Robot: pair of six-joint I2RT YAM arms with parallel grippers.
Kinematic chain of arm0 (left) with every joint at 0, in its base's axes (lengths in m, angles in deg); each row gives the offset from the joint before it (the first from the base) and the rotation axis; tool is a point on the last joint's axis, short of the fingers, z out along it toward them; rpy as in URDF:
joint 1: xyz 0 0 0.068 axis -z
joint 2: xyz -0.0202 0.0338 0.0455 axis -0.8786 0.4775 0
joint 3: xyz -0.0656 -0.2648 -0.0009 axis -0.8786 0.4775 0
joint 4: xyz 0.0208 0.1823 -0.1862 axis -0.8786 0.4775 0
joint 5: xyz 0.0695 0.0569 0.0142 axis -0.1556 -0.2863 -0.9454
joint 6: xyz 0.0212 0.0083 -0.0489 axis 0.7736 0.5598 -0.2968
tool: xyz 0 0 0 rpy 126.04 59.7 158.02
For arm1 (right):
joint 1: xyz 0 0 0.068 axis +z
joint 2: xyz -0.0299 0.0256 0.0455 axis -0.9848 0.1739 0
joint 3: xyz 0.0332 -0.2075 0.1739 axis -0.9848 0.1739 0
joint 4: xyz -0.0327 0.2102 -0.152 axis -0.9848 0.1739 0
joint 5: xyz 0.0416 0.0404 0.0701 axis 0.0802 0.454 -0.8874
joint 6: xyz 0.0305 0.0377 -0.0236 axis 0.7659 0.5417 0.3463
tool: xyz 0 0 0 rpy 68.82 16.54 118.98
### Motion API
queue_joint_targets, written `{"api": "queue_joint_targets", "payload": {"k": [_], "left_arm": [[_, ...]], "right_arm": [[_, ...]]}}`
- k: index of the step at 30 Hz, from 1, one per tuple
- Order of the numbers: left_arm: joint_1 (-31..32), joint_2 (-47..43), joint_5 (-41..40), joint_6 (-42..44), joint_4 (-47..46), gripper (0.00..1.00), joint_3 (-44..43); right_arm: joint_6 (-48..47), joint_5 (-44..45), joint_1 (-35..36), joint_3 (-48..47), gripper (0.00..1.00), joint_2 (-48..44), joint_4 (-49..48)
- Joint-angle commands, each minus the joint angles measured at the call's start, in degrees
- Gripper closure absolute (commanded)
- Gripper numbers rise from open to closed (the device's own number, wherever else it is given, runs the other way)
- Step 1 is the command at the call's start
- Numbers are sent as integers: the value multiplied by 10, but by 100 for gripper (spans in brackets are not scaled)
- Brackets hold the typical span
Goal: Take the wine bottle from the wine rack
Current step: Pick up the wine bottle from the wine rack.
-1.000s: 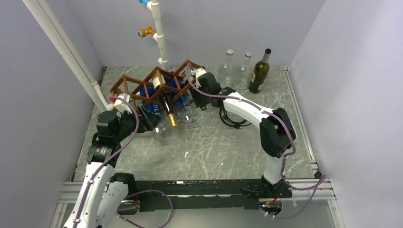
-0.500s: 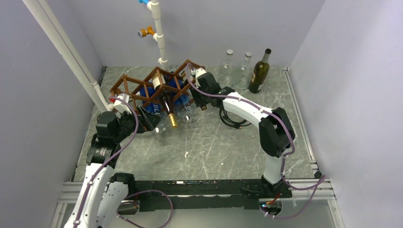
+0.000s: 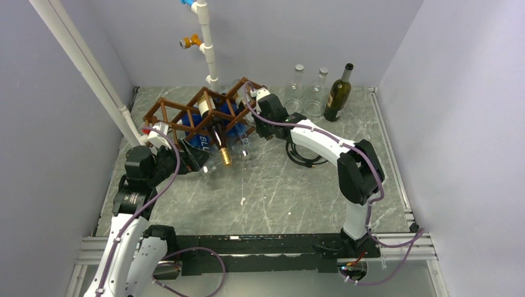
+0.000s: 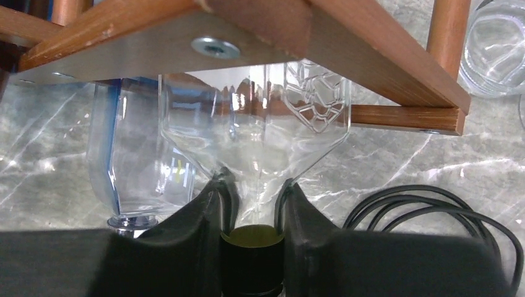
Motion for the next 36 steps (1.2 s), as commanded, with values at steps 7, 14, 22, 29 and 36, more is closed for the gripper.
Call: {"api": "queue_joint_targets", "payload": {"k": [7,14,22,29,36], "left_arm": [[-2,-13,-5,9,-7,1,1],[-2,-10,-3,8,-10,0,1],[-2,-7,-2,8,-9,0,-3],[-2,-13,-3,8,-6,0,-3],[-2,-18,-4,7,-1,1,-7]], "right_arm": [[-24,-29,5,-2,100,-40,-15],[-20,-43,0,30,100,-84,-22],[-19,-72,-8,86,100,-135,-33],[-15,-106,-20,154,100,-199,-56],[5,-179,-47,192,100,-242,-71]]}}
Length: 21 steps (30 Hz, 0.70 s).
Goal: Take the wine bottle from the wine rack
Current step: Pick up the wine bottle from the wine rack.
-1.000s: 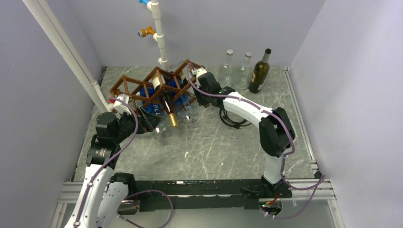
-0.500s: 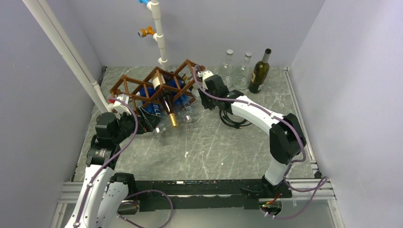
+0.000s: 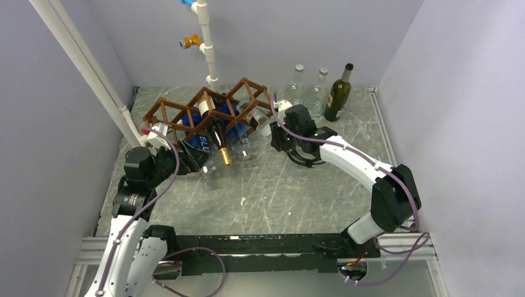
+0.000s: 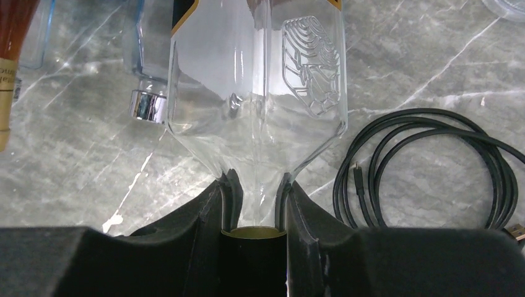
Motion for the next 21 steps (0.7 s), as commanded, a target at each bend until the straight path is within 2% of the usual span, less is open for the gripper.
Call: {"api": "queue_joint_targets", "payload": {"k": [1,21], "left_arm": [[-2,-11,-4,7,-2,0,-7],[-2,-12,3,6,-4,0,-7]], "right_arm": [[15,-77,-12,8,100,-51,-72],[22,-217,-63,43,100,-111,-69]]}}
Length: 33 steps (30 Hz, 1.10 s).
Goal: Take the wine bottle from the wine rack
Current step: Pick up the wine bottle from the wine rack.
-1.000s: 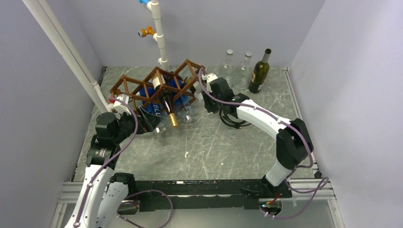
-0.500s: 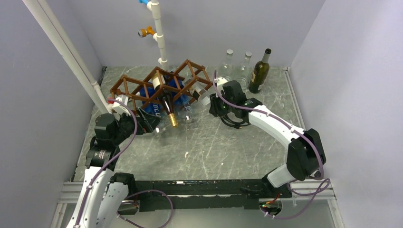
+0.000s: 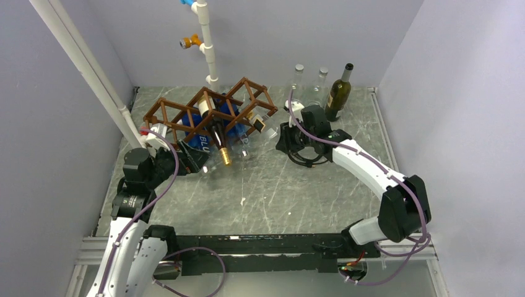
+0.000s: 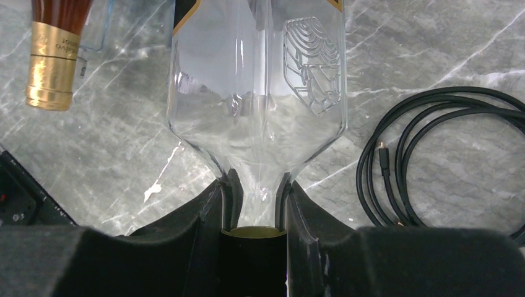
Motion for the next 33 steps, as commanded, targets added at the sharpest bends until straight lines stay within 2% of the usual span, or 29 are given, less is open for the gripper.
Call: {"api": "queue_joint_targets", "payload": {"k": [1,14,33], "left_arm": [[-2,-2,4,6,-7,0,-8],[-2,-6,25,9,-17,1,-9],[7,53,127,70,-52,0,-51]], "right_arm": [[-1,-89,-3,-7,100,-52,-70],[-15,-152,-39,40,100,-109,-52],[-62,-202,-97,83,100,-184,-2]]}}
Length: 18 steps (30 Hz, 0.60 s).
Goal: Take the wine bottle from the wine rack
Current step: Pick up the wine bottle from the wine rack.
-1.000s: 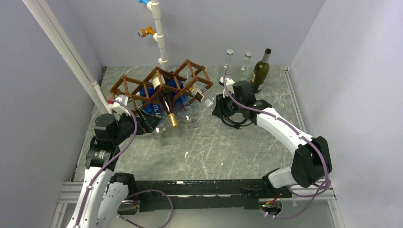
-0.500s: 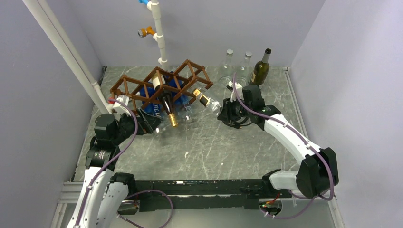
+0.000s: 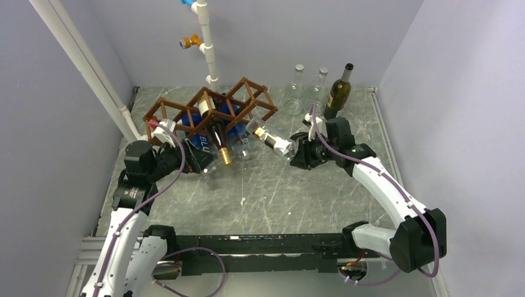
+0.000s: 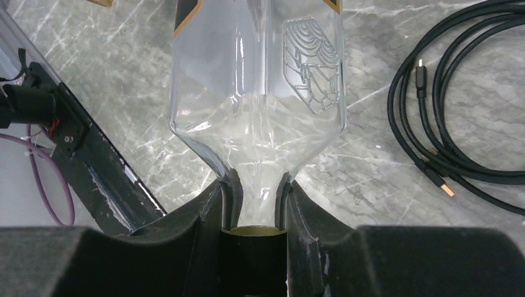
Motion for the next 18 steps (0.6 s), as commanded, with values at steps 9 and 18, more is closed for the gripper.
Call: {"api": "queue_joint_targets", "payload": {"k": [9,18], "left_arm": [[111,49,14,124,-42,1,-63],[248,111,-27,289,-40,0,-102]], "right_arm": [[-77,-70,-34,-21,100,-66,-50],[-166,-111,-59,-13,100,-90,3]]}}
